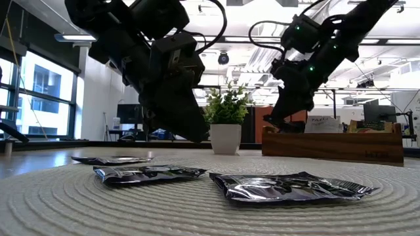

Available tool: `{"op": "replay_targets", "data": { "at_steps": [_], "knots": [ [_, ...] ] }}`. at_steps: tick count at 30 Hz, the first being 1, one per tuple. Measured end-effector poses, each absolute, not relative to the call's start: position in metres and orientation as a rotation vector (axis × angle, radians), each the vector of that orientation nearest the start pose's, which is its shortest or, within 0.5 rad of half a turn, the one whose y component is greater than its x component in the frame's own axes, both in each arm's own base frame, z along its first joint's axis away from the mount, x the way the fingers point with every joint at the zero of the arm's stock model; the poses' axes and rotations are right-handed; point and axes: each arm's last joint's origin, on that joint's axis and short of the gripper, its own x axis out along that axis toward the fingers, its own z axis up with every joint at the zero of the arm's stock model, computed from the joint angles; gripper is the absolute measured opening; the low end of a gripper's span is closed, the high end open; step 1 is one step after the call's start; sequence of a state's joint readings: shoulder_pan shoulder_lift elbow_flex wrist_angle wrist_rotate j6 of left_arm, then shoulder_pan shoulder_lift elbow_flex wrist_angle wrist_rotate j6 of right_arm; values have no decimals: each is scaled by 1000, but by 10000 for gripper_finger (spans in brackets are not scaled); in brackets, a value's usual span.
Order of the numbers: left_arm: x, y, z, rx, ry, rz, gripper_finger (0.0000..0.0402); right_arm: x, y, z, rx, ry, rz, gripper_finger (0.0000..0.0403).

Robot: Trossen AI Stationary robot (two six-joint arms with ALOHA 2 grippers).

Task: Pick & Place Tea
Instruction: Put the black tea bag into the left section of the wooden organizer

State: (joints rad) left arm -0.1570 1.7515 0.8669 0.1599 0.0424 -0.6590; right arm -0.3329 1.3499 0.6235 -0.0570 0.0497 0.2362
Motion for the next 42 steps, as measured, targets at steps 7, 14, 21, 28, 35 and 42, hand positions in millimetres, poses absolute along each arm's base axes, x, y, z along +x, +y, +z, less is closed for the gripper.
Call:
{"op": "replay_targets", "data": {
  "at_steps": [7,14,21,28,35,42],
  "knots": [
    [337,-55,148,-586,759,55,129,243,-89,185,243,754,-458,112],
    [337,-55,148,-586,759,56,129,251,-86,213,107,869,-464,118],
    [337,-54,148,-584,756,62,129,261,-65,232,88,882,-354,118],
    [337,-54,148,-584,756,62,129,254,-45,208,128,945,-341,62],
    [337,-54,148,-585,751,61,129,243,-52,182,143,933,-395,17],
    [338,-54,149,-588,744,62,129,235,-74,182,65,962,-587,7]
  ]
}}
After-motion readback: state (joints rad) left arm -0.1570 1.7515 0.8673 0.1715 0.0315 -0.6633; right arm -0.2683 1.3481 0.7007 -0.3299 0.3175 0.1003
